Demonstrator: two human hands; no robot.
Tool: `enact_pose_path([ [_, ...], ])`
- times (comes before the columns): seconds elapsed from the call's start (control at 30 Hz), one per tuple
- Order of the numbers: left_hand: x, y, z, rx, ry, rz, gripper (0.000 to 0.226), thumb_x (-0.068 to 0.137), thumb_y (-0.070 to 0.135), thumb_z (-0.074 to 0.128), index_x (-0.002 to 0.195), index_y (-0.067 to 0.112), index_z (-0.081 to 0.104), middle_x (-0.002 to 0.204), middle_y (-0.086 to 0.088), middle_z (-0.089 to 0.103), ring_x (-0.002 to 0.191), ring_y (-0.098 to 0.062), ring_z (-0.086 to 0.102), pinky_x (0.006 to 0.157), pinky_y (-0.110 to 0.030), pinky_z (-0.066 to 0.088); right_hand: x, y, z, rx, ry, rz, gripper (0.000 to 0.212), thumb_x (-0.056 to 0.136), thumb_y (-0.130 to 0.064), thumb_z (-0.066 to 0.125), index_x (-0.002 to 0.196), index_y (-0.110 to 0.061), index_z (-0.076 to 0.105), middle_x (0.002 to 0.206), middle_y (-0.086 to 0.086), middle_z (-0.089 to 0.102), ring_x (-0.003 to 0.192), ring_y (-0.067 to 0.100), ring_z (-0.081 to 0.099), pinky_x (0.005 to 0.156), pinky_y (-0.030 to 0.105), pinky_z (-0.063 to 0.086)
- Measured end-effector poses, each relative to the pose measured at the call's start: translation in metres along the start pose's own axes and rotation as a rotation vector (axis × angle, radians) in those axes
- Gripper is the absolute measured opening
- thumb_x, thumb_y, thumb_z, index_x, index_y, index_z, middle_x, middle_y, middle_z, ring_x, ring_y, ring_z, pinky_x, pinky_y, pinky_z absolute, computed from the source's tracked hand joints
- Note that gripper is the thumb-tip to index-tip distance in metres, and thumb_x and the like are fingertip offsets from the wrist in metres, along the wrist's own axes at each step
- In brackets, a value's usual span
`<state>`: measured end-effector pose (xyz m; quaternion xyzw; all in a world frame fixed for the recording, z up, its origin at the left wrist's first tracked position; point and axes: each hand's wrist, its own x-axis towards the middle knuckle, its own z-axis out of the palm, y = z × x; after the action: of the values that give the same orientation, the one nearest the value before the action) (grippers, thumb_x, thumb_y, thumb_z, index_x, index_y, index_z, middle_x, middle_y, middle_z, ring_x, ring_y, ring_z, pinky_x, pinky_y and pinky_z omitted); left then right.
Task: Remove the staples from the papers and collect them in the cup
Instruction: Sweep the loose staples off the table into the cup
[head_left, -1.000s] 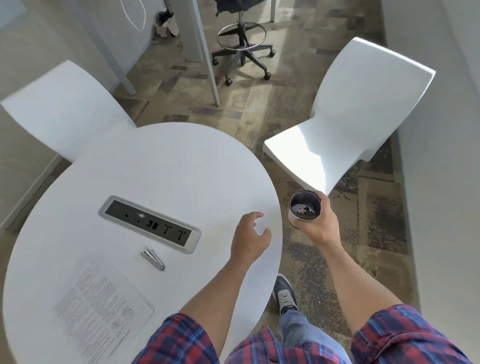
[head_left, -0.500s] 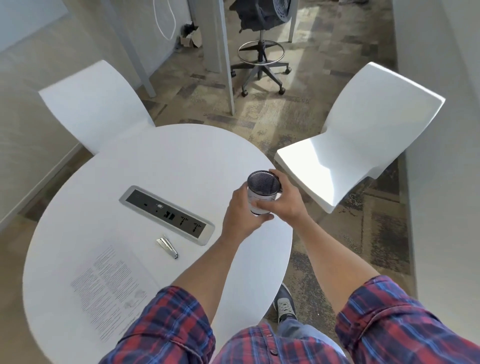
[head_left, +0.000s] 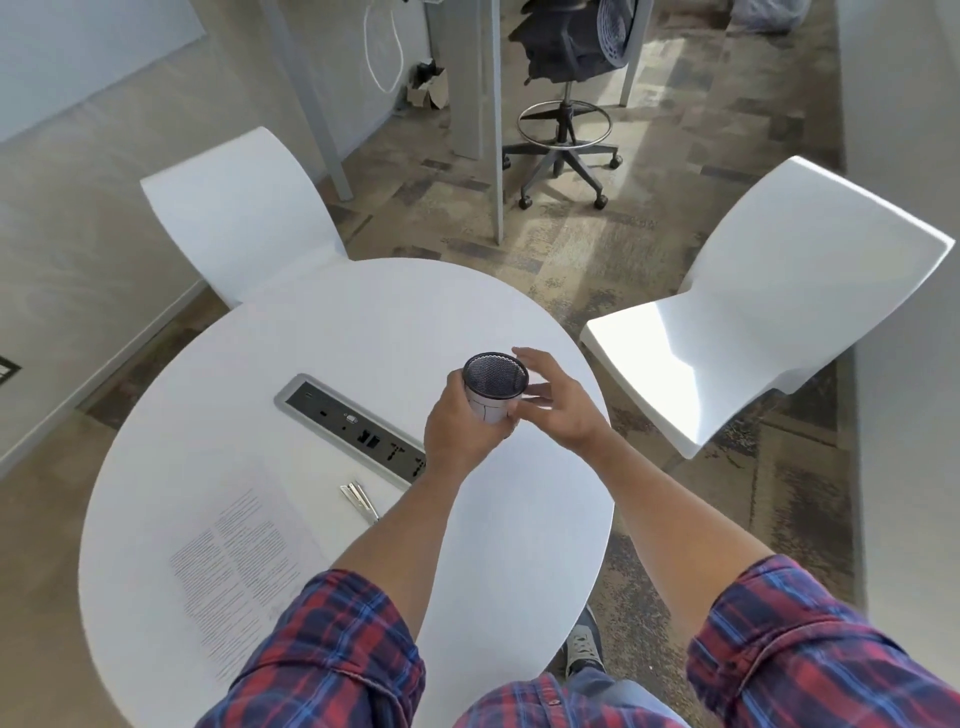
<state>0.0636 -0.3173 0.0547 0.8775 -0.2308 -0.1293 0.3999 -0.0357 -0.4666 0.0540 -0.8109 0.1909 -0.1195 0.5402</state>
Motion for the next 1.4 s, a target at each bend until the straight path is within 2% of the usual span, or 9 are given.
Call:
enact_pose_path([
  [0.13,0.013,0.0,0.0,0.027,0.021,-0.041,0.072,0.068,0.049,0.085,0.124,0.023,0.048,0.108,0.01,0.07,0.096,-0.022,0.069,0.073,-0.031,0.051,0.014,0.006,0.01,-0.311,0.122,-0.159,0.041,0.083,-0.033,0.087,0.121,-0.032,0.073,0.142,-0.008,0.051,0.082,0.005,0.063,0.069,0.013,0.049],
  [0.23,0.02,-0.004,0.005,0.046,0.031,-0.044,0.073,0.069,0.046,0.085,0.127,0.023,0.047,0.11,0.008,0.07,0.096,-0.024,0.069,0.074,-0.036,0.056,0.024,0.012,0.016,-0.393,0.099,-0.215,0.025,0.084,-0.027,0.085,0.108,-0.025,0.079,0.13,-0.007,0.057,0.072,0.009,0.057,0.067,0.017,0.044],
  [0.47,0.031,-0.029,0.008,0.052,-0.018,-0.016,0.088,0.079,0.043,0.082,0.151,0.029,0.032,0.135,0.004,0.062,0.118,-0.02,0.063,0.088,-0.041,0.057,0.044,0.02,0.022,-0.508,-0.016,-0.157,0.014,0.092,-0.018,0.078,0.104,-0.013,0.082,0.121,0.0,0.063,0.089,0.019,0.066,0.082,0.032,0.052],
  [0.63,0.039,-0.048,0.009,0.09,-0.056,0.037,0.069,0.093,0.013,0.068,0.154,0.032,0.042,0.145,0.007,0.058,0.128,-0.015,0.062,0.101,-0.04,0.054,0.058,0.03,0.026,-0.553,-0.05,-0.051,0.013,0.094,-0.02,0.074,0.105,-0.014,0.08,0.137,0.0,0.055,0.09,0.025,0.07,0.087,0.042,0.056],
  [0.8,0.051,-0.054,0.013,0.149,-0.108,0.015,0.063,0.099,0.01,0.057,0.157,0.026,0.041,0.149,0.002,0.058,0.136,-0.021,0.055,0.107,-0.041,0.049,0.071,0.032,0.034,-0.577,-0.081,0.04,0.017,0.097,-0.02,0.072,0.111,-0.016,0.081,0.155,0.0,0.045,0.1,0.029,0.071,0.094,0.04,0.053],
  [1.17,0.063,-0.049,0.011,0.279,-0.307,-0.039,0.081,0.097,0.007,0.051,0.166,0.027,0.012,0.134,-0.011,0.064,0.113,-0.033,0.062,0.08,-0.033,0.044,0.088,0.032,0.045,-0.621,-0.07,0.163,0.025,0.1,-0.019,0.065,0.123,-0.018,0.076,0.158,0.001,0.046,0.115,0.03,0.067,0.095,0.038,0.052],
  [1.23,0.063,-0.048,0.01,0.266,-0.353,-0.031,0.089,0.097,0.007,0.052,0.166,0.029,0.001,0.147,-0.008,0.056,0.117,-0.033,0.062,0.083,-0.034,0.047,0.088,0.033,0.047,-0.635,-0.093,0.182,0.03,0.101,-0.023,0.064,0.129,-0.021,0.072,0.167,0.001,0.035,0.122,0.028,0.065,0.098,0.037,0.051],
  [1.3,0.061,-0.049,0.008,0.255,-0.368,0.0,0.096,0.096,0.007,0.053,0.164,0.035,-0.008,0.169,0.0,0.028,0.128,-0.031,0.058,0.092,-0.037,0.049,0.084,0.033,0.048,-0.636,-0.091,0.184,0.041,0.102,-0.028,0.064,0.143,-0.026,0.062,0.173,0.001,0.024,0.12,0.027,0.067,0.096,0.039,0.054],
  [1.4,0.052,-0.055,0.006,0.357,-0.304,0.021,0.097,0.095,0.012,0.056,0.164,0.029,-0.01,0.175,-0.002,0.002,0.149,-0.026,0.039,0.102,-0.043,0.047,0.072,0.037,0.047,-0.684,-0.03,0.108,0.064,0.1,-0.037,0.067,0.157,-0.026,0.042,0.172,0.002,0.023,0.113,0.03,0.07,0.083,0.043,0.059],
])
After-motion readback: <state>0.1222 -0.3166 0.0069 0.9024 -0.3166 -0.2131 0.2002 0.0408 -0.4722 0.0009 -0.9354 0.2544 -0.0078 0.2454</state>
